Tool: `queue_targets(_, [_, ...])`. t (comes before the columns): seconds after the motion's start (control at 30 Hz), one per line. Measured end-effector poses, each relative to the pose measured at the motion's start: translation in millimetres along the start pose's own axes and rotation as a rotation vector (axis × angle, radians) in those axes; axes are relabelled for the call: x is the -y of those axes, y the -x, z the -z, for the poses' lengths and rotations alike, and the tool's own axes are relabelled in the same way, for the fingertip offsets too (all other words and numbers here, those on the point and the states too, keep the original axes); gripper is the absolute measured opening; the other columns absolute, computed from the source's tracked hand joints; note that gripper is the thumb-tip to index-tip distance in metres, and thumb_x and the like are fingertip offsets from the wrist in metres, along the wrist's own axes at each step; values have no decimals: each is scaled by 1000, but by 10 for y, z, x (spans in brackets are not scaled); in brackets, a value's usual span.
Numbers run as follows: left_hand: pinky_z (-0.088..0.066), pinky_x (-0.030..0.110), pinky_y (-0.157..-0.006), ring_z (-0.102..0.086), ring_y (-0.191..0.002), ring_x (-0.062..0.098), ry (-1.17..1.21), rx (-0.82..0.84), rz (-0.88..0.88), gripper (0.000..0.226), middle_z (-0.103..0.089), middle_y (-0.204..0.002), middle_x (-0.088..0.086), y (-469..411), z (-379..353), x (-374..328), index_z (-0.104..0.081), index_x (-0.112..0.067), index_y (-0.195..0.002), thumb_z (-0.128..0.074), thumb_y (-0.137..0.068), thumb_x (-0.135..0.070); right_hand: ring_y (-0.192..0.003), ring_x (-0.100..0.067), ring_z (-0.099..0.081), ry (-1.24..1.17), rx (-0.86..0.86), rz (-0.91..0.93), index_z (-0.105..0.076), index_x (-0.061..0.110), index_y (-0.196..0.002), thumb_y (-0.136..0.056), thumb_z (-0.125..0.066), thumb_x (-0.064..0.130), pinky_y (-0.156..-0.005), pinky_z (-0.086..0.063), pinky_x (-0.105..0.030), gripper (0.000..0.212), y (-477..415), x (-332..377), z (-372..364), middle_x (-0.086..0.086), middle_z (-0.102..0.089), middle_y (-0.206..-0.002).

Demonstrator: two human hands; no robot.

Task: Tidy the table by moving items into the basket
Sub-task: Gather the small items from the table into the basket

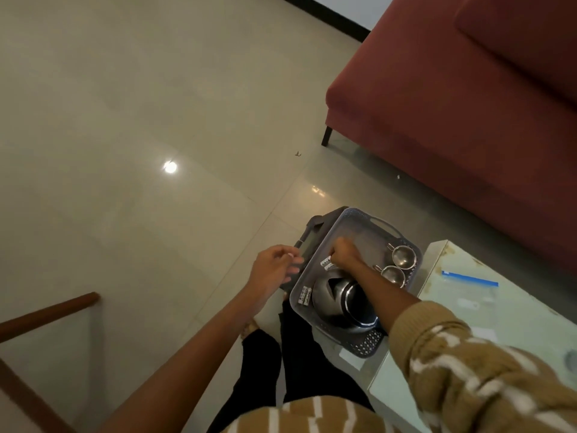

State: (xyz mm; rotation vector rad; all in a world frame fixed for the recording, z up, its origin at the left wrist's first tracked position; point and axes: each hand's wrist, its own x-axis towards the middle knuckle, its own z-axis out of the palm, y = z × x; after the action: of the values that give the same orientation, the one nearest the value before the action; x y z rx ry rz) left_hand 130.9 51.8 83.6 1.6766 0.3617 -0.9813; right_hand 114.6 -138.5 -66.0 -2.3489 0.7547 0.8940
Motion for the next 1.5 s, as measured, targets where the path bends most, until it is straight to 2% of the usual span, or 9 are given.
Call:
queue_targets(0.17, [-44,11,-48,-57,-67,13,77,-33,51,19,-66,-82,3,-95,37,130,-61,-8,-93,-43,-96,-6,-75,-23,-48,78,47,-18,-36,12,-52,-81,-55,2,-65,-36,-29,36,-364,-87,-179,-14,-48,-79])
queue_targets(0.27, [-42,16,-54,-57,-66,13,88,-56,101,19,-66,-80,1,-104,38,231,-61,-9,-91,-43,-95,-6,-84,-29,-55,87,139,-50,-54,2,-73,-82,-55,1,-69,-40,-31,10,-448,-39,-215,-18,-49,-86])
queue_targets(0.4, [-43,20,-61,-58,-70,14,87,-77,137,19,-67,-79,-1,-100,39,310,-62,-14,-86,-46,-94,-7,-105,-38,-58,112,181,-5,-59,-7,-103,-85,-50,-1,-86,-48,-39,22,-574,-45,-349,-25,-60,-112])
queue_targets(0.93, [-44,23,-68,-59,-75,13,88,-89,179,22,-65,-88,3,-81,73,287,-61,-16,-84,-44,-95,-9,-106,-39,-57,56,233,1,-59,-13,-104,-90,-45,3,-88,-45,-39,26,-687,-33,-460,-29,-61,-114])
queue_targets(1.1, [-42,20,-63,-58,-71,13,91,-79,167,27,-64,-83,2,-49,92,345,-61,-15,-80,-41,-95,-5,-98,-36,-57,24,301,8,-56,-5,-72,-90,-43,4,-82,-43,-38,24,-655,4,-457,-30,-60,-115])
queue_targets(1.23, [-44,22,-66,-59,-72,14,70,-79,179,28,-65,-86,3,-43,85,412,-62,-17,-81,-41,-95,-5,-97,-33,-59,-5,358,25,-61,-1,-110,-84,-54,9,-86,-48,-38,29,-628,21,-551,-21,-63,-113])
queue_targets(1.33, [-43,23,-66,-58,-72,14,63,-88,190,28,-65,-86,3,-31,70,431,-62,-16,-81,-41,-94,-4,-80,-24,-51,38,402,79,-62,1,-84,-83,-55,5,-73,-45,-31,8,-519,75,-490,-19,-64,-97])
queue_targets(1.4, [-43,23,-65,-58,-73,15,57,-98,197,28,-65,-84,2,-26,55,430,-63,-16,-80,-41,-94,-4,-70,-20,-45,87,413,113,-48,10,-57,-83,-50,-1,-62,-38,-27,29,-480,76,-434,-11,-57,-71])
queue_targets(1.5, [-41,22,-63,-57,-71,15,45,-99,199,22,-66,-83,1,-24,29,433,-63,-9,-91,-42,-94,-5,-60,-19,-47,110,407,145,-52,14,-61,-80,-55,3,-57,-40,-26,22,-477,43,-367,-5,-52,-64])
